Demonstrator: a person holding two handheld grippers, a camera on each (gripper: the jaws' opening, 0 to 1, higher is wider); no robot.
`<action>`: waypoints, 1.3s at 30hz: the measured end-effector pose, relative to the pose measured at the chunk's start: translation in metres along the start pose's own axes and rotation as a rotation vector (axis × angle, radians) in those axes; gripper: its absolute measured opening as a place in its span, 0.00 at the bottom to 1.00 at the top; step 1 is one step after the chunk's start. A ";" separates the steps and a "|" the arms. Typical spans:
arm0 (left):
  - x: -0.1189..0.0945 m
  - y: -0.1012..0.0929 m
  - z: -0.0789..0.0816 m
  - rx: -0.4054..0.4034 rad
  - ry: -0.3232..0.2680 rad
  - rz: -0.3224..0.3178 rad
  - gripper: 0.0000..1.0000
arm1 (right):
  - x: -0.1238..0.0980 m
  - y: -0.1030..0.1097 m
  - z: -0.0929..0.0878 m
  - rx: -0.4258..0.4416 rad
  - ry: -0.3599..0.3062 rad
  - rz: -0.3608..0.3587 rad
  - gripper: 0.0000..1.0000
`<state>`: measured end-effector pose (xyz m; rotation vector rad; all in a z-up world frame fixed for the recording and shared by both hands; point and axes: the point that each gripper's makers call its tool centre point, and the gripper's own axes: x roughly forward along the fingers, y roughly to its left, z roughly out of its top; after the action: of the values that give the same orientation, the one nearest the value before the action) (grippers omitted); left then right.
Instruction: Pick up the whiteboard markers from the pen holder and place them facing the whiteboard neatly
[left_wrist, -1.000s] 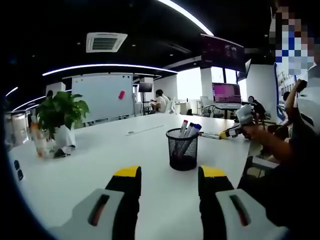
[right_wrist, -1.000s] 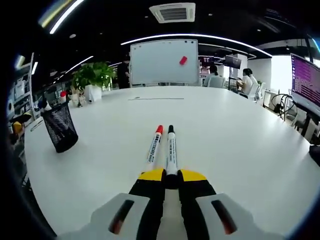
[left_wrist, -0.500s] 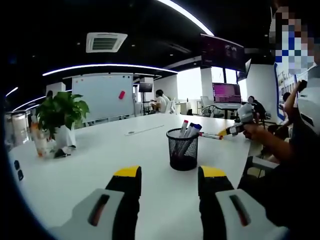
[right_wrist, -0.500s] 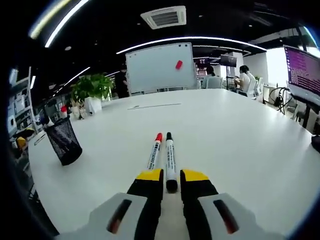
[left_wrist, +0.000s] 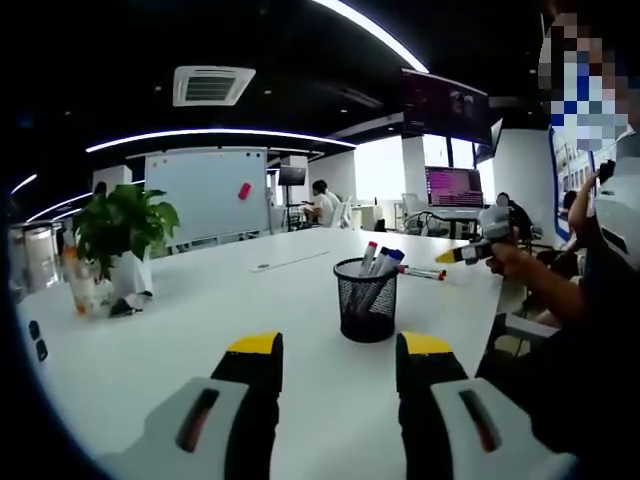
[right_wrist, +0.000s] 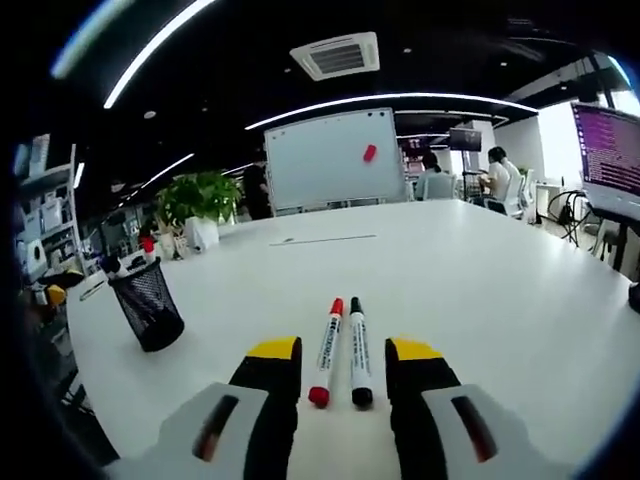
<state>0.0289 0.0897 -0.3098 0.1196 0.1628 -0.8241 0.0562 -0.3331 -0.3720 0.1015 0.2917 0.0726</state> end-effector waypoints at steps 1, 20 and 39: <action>0.000 0.000 0.000 0.000 0.000 0.000 0.47 | 0.000 0.000 0.001 -0.006 -0.004 0.000 0.38; -0.001 0.000 0.002 -0.001 -0.004 0.000 0.47 | -0.007 0.018 0.017 -0.093 -0.027 0.022 0.39; -0.001 0.000 0.000 -0.003 -0.001 -0.003 0.47 | -0.001 0.037 0.020 -0.094 -0.028 0.074 0.37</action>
<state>0.0282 0.0898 -0.3094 0.1168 0.1636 -0.8271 0.0587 -0.2984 -0.3489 0.0203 0.2561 0.1575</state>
